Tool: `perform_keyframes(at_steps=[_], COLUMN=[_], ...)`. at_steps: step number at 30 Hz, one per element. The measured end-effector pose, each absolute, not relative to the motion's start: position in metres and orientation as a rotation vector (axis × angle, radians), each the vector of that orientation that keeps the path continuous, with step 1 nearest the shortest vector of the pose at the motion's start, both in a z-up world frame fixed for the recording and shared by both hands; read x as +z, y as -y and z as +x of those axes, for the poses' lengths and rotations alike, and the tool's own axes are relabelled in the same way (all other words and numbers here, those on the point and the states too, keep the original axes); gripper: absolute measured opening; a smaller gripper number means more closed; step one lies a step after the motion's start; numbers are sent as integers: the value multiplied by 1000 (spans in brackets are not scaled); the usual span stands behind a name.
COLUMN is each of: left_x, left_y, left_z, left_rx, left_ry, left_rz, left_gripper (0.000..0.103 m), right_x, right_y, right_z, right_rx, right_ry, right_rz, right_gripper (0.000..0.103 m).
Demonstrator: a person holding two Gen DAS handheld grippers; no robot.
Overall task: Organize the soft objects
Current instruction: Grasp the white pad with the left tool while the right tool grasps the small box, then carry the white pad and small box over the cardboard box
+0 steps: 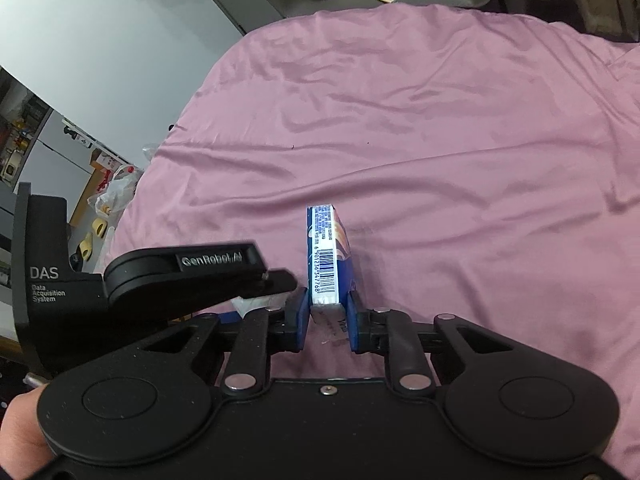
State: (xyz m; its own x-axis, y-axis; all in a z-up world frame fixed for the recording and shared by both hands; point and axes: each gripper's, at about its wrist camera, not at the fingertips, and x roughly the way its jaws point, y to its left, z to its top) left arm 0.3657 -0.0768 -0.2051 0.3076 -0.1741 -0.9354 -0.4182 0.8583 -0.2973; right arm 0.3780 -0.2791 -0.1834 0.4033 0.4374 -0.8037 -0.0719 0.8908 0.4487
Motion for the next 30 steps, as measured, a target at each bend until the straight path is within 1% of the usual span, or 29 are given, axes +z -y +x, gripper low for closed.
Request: perform_keyframes(at_steps=[1, 21, 30], left_x=[-205, -121, -94], left_y=[76, 44, 7], left_z=[365, 309, 282], left_rx=[165, 50, 54], left_ry=[-1270, -1103, -1041], left_rz=[-551, -511, -522], left_gripper=[47, 46, 46], right_x=[-181, -118, -96], right_y=[279, 247, 214], right_z=[376, 329, 311], right_rx=[326, 341, 385], right_ry=[-1112, -990, -946], right_rz=[368, 342, 320], right_gripper=[19, 19, 19])
